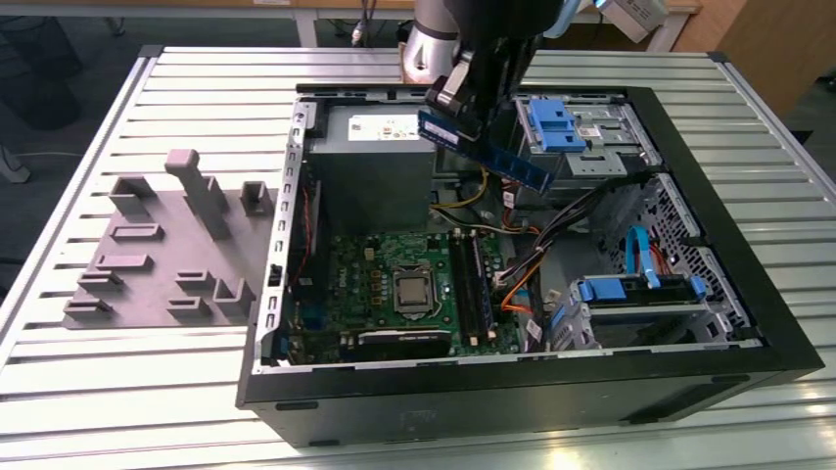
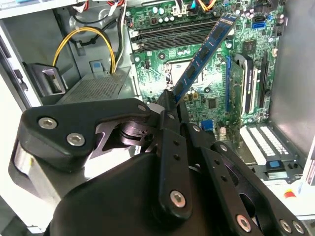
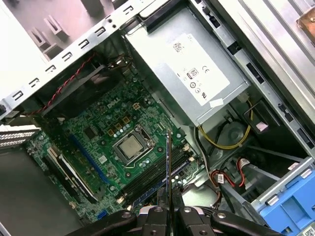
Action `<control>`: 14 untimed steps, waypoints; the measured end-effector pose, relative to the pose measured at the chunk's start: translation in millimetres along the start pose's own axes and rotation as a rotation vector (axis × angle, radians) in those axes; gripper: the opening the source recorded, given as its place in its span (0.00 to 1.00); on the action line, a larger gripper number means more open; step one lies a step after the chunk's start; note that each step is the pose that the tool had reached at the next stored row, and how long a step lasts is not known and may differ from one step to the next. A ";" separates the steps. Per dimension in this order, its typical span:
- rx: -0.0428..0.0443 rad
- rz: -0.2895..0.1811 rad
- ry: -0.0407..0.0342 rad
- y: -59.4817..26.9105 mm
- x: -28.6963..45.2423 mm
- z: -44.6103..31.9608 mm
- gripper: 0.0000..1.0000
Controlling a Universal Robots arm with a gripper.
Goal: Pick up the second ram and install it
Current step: 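Insert the second ram into the second slot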
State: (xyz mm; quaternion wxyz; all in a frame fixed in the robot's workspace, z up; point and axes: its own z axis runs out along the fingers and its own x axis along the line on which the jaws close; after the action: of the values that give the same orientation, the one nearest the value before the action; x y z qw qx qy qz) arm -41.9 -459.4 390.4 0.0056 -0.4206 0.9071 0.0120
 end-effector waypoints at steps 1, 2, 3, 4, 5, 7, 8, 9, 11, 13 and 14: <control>0.0003 0.008 0.0000 -0.1 -0.1 0.1 0.14; 0.0006 0.015 0.0001 -0.1 -0.1 0.1 0.14; 0.0009 0.023 0.0001 -0.2 -0.2 0.1 0.14; 0.0011 0.030 0.0001 -0.3 -0.2 0.1 0.14; 0.0014 0.038 0.0001 -0.4 -0.3 0.2 0.14; 0.0018 0.054 -0.0001 -0.4 -0.4 0.2 0.14; 0.0020 0.061 -0.0001 -0.5 -0.4 0.3 0.14; 0.0023 0.069 -0.0002 -0.5 -0.5 0.3 0.14; 0.0027 0.084 -0.0002 -0.6 -0.5 0.3 0.14; 0.0031 0.098 -0.0003 -0.7 -0.6 0.3 0.14; 0.0034 0.105 -0.0003 -0.7 -0.6 0.4 0.14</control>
State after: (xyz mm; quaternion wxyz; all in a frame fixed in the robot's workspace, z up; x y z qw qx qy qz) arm -40.9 -459.4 390.0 0.0058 -0.3723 0.9280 0.0108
